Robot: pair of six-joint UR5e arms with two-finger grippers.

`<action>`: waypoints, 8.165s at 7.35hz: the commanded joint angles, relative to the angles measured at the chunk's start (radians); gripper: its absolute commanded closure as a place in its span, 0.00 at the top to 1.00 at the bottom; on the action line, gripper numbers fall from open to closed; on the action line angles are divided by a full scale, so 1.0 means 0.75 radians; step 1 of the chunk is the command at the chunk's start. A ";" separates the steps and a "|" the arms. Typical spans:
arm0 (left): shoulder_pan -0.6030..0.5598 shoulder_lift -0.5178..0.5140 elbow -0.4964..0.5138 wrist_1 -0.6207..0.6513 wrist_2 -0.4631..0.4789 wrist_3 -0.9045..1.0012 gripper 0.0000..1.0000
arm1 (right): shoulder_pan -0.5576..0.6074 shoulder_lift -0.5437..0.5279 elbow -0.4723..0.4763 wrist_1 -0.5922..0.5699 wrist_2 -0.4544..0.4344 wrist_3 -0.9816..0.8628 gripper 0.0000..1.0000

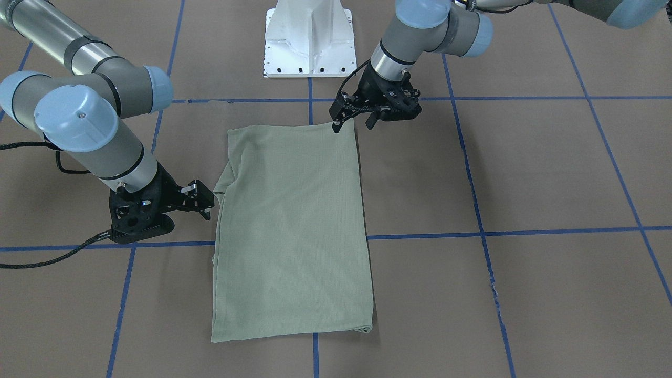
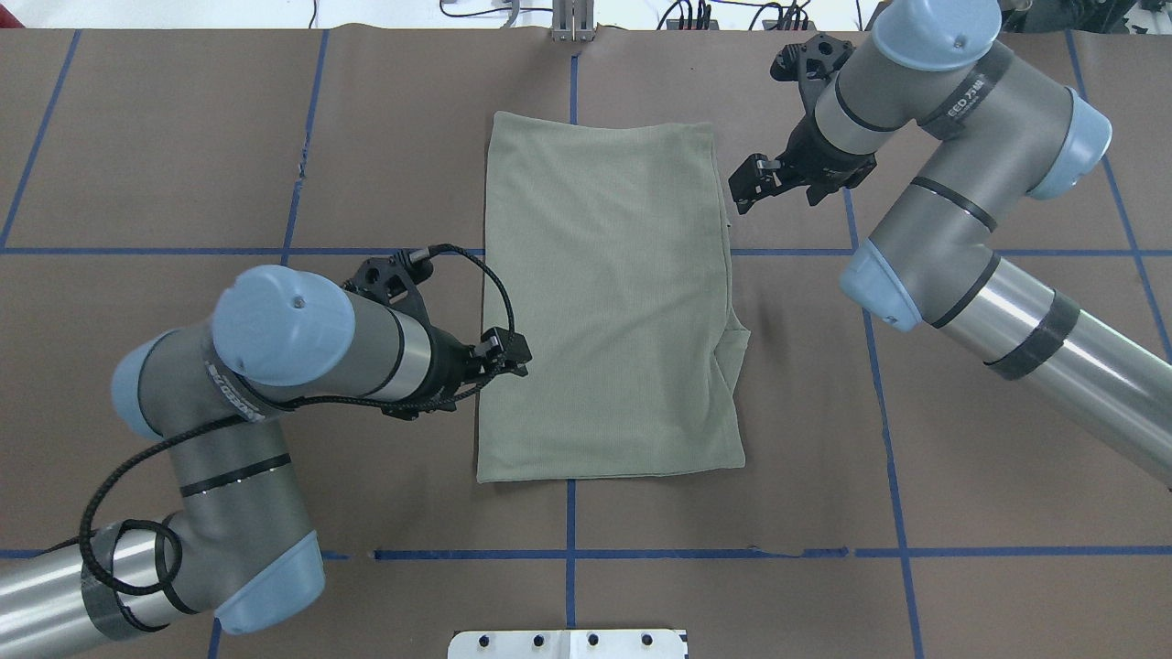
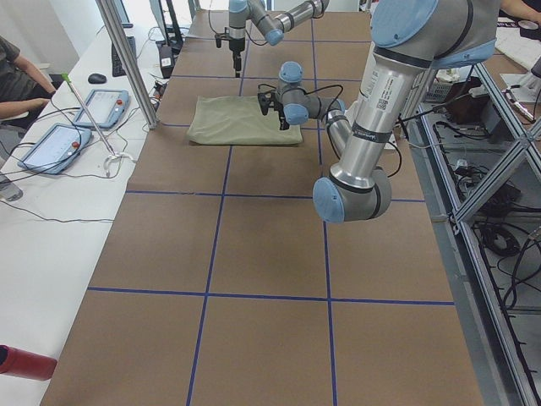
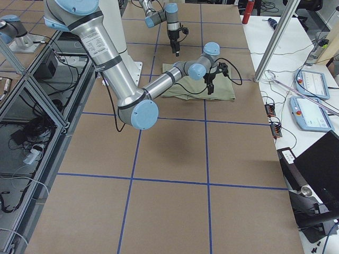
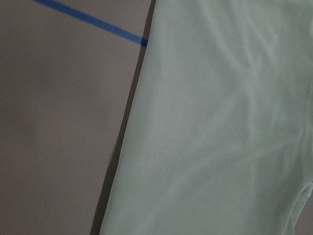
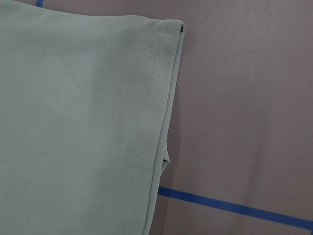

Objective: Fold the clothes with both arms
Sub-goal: 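Move the left gripper to the shirt's near edge while the right gripper lowers, then grasp the shirt's near corners with both grippers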

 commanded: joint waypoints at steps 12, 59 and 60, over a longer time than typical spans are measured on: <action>0.154 -0.041 0.107 0.134 0.116 -0.183 0.39 | -0.008 -0.039 0.052 0.005 0.001 0.140 1.00; 0.192 -0.076 -0.075 0.344 0.110 -0.202 0.00 | -0.763 -0.212 0.351 -0.152 -0.513 1.441 1.00; 0.192 -0.074 -0.075 0.344 0.110 -0.202 0.00 | -0.763 -0.212 0.351 -0.152 -0.513 1.441 0.98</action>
